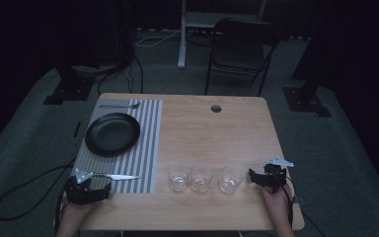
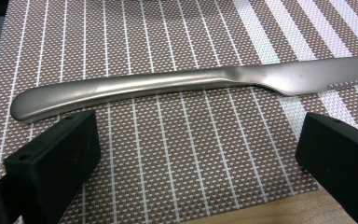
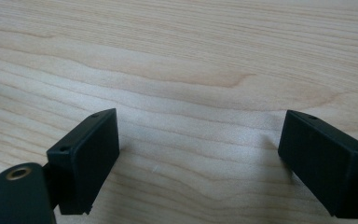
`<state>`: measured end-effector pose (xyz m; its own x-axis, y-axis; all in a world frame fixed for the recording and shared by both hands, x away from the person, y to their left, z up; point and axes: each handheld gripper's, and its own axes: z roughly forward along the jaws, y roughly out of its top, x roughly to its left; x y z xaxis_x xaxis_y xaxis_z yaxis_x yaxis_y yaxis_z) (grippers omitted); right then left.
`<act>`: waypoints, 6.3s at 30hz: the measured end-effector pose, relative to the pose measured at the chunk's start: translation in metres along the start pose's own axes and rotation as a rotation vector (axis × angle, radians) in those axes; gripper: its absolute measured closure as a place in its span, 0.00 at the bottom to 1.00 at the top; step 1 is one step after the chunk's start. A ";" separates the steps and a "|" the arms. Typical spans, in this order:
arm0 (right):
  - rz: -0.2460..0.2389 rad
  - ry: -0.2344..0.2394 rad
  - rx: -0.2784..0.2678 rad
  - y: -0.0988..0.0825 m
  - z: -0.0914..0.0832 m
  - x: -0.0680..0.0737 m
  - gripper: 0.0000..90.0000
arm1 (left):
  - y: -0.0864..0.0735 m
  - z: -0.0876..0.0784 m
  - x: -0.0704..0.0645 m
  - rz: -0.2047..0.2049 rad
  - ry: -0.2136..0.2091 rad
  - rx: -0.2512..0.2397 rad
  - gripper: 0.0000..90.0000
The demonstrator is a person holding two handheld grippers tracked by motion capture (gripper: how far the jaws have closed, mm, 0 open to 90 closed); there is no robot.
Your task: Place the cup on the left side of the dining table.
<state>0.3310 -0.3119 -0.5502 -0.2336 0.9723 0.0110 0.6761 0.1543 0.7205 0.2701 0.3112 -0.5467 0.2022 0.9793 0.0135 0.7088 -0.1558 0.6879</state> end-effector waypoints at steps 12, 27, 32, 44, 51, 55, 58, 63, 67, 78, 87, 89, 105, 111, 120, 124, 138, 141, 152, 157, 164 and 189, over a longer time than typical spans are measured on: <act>-0.001 0.000 0.000 0.000 0.000 0.000 0.13 | 0.000 0.000 -0.001 -0.007 0.004 0.000 0.00; -0.001 0.000 0.000 0.000 0.000 0.000 0.13 | 0.000 -0.005 0.003 0.029 -0.033 -0.009 0.01; 0.000 0.000 0.000 0.000 0.000 0.000 0.13 | -0.001 -0.008 0.003 0.054 -0.053 -0.012 0.01; 0.000 0.000 0.000 0.000 0.000 0.000 0.13 | -0.001 -0.012 -0.002 0.074 -0.109 -0.020 0.01; 0.000 0.000 0.000 0.000 0.000 0.000 0.13 | -0.001 -0.012 -0.007 0.100 -0.130 -0.018 0.01; -0.001 0.000 0.000 0.000 0.000 0.000 0.13 | 0.000 -0.013 -0.013 0.121 -0.137 -0.028 0.01; 0.000 0.000 0.000 0.000 0.000 0.000 0.13 | 0.000 -0.014 -0.016 0.137 -0.152 -0.033 0.01; 0.000 0.000 0.000 0.000 0.000 0.000 0.13 | 0.000 -0.016 -0.019 0.155 -0.190 -0.043 0.01; -0.001 0.000 0.000 0.000 0.000 0.000 0.13 | 0.001 -0.017 -0.021 0.160 -0.226 -0.040 0.01; -0.001 0.000 -0.001 0.000 0.000 0.000 0.13 | 0.006 -0.023 -0.037 0.197 -0.276 -0.065 0.01; -0.001 0.000 0.000 0.000 0.000 0.000 0.13 | 0.010 -0.026 -0.049 0.216 -0.315 -0.087 0.01; -0.001 0.000 0.000 0.000 0.000 0.000 0.13 | 0.011 -0.026 -0.052 0.224 -0.323 -0.089 0.01; -0.001 0.000 0.000 0.000 0.000 0.000 0.13 | 0.021 -0.026 -0.068 0.274 -0.379 -0.099 0.01; 0.000 0.000 0.000 0.000 0.000 0.000 0.13 | 0.026 -0.024 -0.078 0.301 -0.394 -0.102 0.02; 0.000 0.000 0.000 0.000 0.000 0.000 0.13 | 0.035 -0.024 -0.088 0.330 -0.426 -0.112 0.01; -0.001 0.000 0.000 0.000 0.000 0.000 0.13 | 0.039 -0.023 -0.092 0.344 -0.442 -0.116 0.01; 0.000 0.000 0.000 0.000 0.000 0.000 0.13 | 0.052 -0.023 -0.109 0.378 -0.485 -0.139 0.01; -0.001 0.000 0.000 0.000 0.000 0.000 0.13 | 0.056 -0.023 -0.112 0.388 -0.490 -0.144 0.01; 0.000 0.000 0.000 0.000 0.000 0.000 0.13 | 0.067 -0.027 -0.124 0.423 -0.522 -0.160 0.02; -0.001 0.000 0.000 0.000 0.000 0.000 0.13 | 0.074 -0.027 -0.131 0.439 -0.545 -0.171 0.01; -0.001 0.000 0.000 0.000 0.000 0.000 0.13 | 0.082 -0.025 -0.143 0.469 -0.553 -0.171 0.01; -0.003 0.000 -0.001 0.000 0.000 0.000 0.13 | 0.103 -0.014 -0.180 0.554 -0.617 -0.155 0.02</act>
<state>0.3310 -0.3119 -0.5503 -0.2353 0.9719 0.0088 0.6747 0.1568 0.7212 0.2975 0.1202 -0.4683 0.8581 0.5134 0.0107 0.3066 -0.5289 0.7913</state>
